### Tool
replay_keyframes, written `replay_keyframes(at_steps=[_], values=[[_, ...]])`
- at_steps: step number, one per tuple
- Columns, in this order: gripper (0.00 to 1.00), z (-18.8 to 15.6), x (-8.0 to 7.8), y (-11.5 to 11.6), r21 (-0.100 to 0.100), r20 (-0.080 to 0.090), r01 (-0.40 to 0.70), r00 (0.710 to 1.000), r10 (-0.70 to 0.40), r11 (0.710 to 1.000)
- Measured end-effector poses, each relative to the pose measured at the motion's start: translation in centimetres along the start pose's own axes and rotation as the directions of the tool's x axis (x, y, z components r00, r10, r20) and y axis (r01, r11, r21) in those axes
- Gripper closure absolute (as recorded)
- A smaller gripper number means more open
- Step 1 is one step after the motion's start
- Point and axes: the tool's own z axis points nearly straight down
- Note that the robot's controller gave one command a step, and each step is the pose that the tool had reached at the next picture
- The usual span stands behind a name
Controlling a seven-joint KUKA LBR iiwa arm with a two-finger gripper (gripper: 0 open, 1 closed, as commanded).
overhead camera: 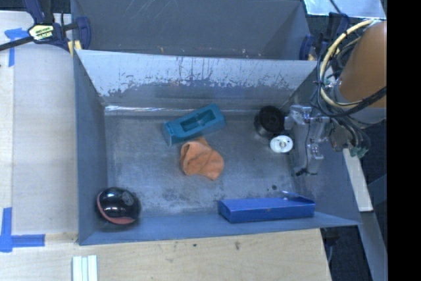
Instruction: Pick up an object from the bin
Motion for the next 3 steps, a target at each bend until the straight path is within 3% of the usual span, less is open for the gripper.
replay_keyframes(at_steps=[1,2,3], values=[[0.00,-0.5,-0.2,0.1,0.001,0.008,0.003,1.000,-0.003,1.000],[0.00,3.6,-7.0,-2.1,0.004,0.013,0.109,0.994,-0.109,0.994],[0.00,5.3,-0.2,-1.8,0.004,0.008,0.313,0.950,-0.313,0.950]])
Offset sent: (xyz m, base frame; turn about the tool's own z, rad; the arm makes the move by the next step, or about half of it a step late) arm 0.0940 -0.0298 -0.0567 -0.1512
